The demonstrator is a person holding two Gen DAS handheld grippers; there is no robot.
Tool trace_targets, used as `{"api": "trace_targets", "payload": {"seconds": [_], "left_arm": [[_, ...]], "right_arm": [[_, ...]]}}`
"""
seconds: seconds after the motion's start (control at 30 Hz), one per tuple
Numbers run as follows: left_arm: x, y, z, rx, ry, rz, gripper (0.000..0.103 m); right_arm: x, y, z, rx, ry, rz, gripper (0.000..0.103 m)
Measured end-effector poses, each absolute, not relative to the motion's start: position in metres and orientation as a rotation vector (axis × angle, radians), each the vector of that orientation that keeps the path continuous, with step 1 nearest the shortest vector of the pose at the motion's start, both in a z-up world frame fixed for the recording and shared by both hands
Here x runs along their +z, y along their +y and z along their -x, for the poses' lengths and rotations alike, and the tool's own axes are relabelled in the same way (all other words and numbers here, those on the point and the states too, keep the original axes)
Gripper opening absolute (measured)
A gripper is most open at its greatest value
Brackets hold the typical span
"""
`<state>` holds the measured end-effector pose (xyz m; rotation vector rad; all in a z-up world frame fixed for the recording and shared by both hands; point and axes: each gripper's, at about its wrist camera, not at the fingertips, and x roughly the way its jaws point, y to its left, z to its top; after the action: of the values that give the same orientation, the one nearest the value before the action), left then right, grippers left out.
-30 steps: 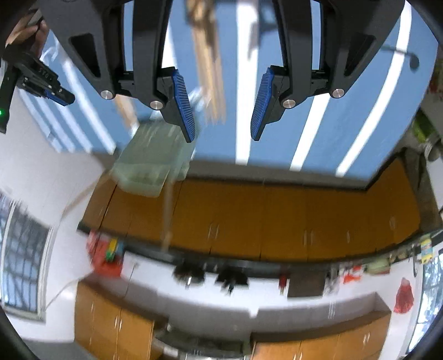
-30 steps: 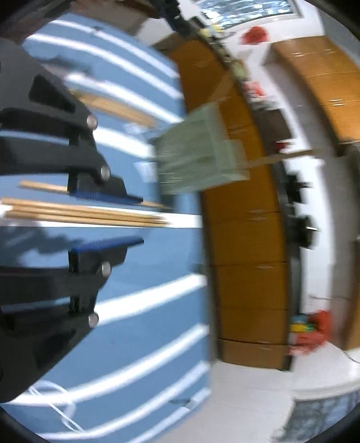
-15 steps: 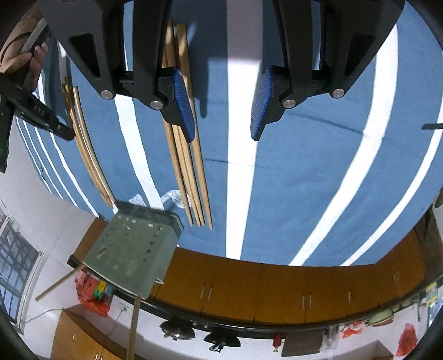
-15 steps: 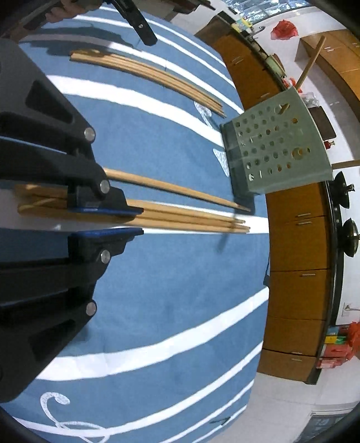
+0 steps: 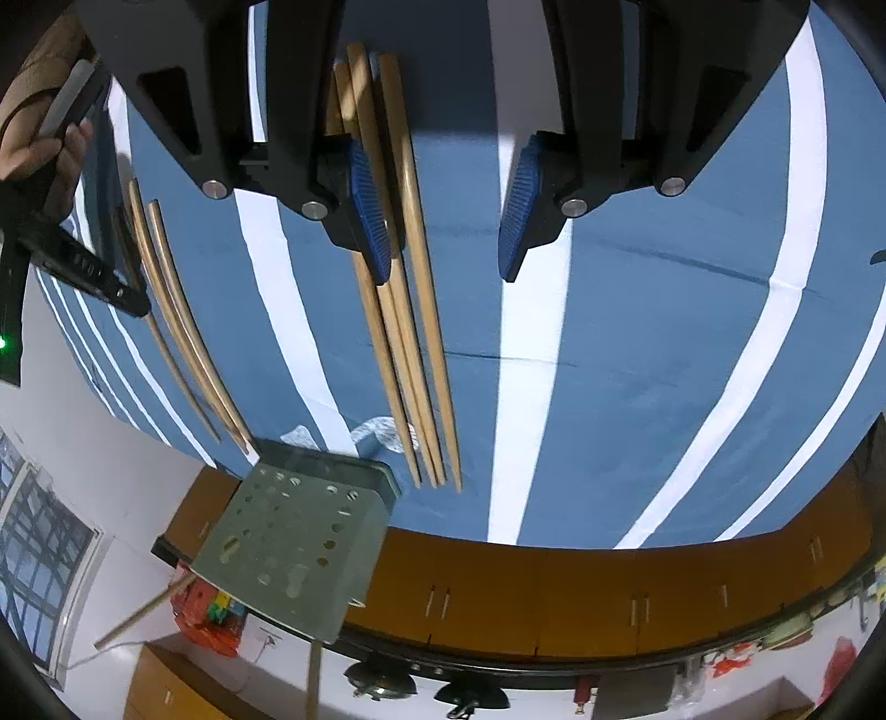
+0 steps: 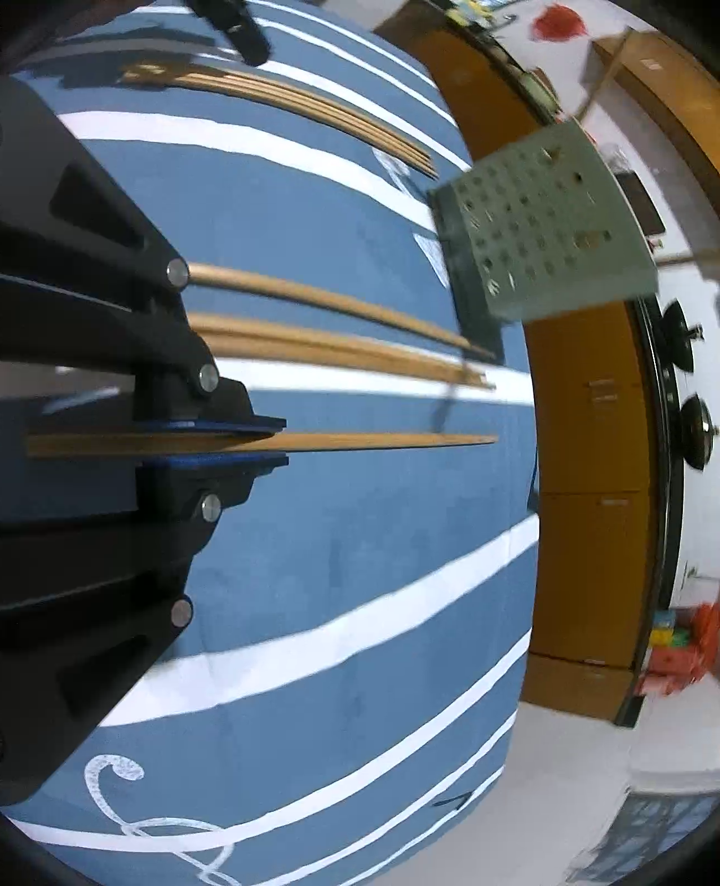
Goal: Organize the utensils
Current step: 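Grasp another chopstick with the right tool while the left tool grasps one too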
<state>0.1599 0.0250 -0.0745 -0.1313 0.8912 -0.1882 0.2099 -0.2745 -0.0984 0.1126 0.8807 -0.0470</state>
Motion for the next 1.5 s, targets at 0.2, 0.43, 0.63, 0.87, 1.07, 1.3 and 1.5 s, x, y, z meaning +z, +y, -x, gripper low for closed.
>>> {"api": "trace_targets", "payload": {"seconds": [0.2, 0.43, 0.63, 0.87, 1.07, 1.3, 1.5], "left_arm": [[-0.08, 0.017, -0.161, -0.172, 0.909, 0.07, 0.031], [-0.081, 0.009, -0.162, -0.134, 0.901, -0.018, 0.031], [-0.082, 0.003, -0.162, -0.093, 0.878, -0.073, 0.016], [-0.081, 0.038, -0.175, -0.021, 0.891, -0.025, 0.008], [-0.081, 0.054, -0.177, 0.003, 0.88, 0.019, 0.009], [-0.081, 0.056, -0.178, -0.001, 0.88, 0.041, 0.009], [-0.082, 0.058, -0.179, -0.011, 0.88, 0.069, 0.009]], "right_arm": [[-0.099, -0.273, -0.208, -0.046, 0.874, -0.081, 0.008], [-0.099, -0.271, -0.202, -0.039, 0.871, -0.051, 0.011], [-0.1, -0.267, -0.199, -0.03, 0.86, -0.039, 0.012], [-0.099, -0.278, -0.202, -0.053, 0.857, -0.065, 0.008], [-0.1, -0.279, -0.202, -0.048, 0.858, -0.072, 0.009], [-0.101, -0.278, -0.203, -0.053, 0.86, -0.063, 0.009], [-0.101, -0.277, -0.202, -0.054, 0.86, -0.059, 0.009]]}}
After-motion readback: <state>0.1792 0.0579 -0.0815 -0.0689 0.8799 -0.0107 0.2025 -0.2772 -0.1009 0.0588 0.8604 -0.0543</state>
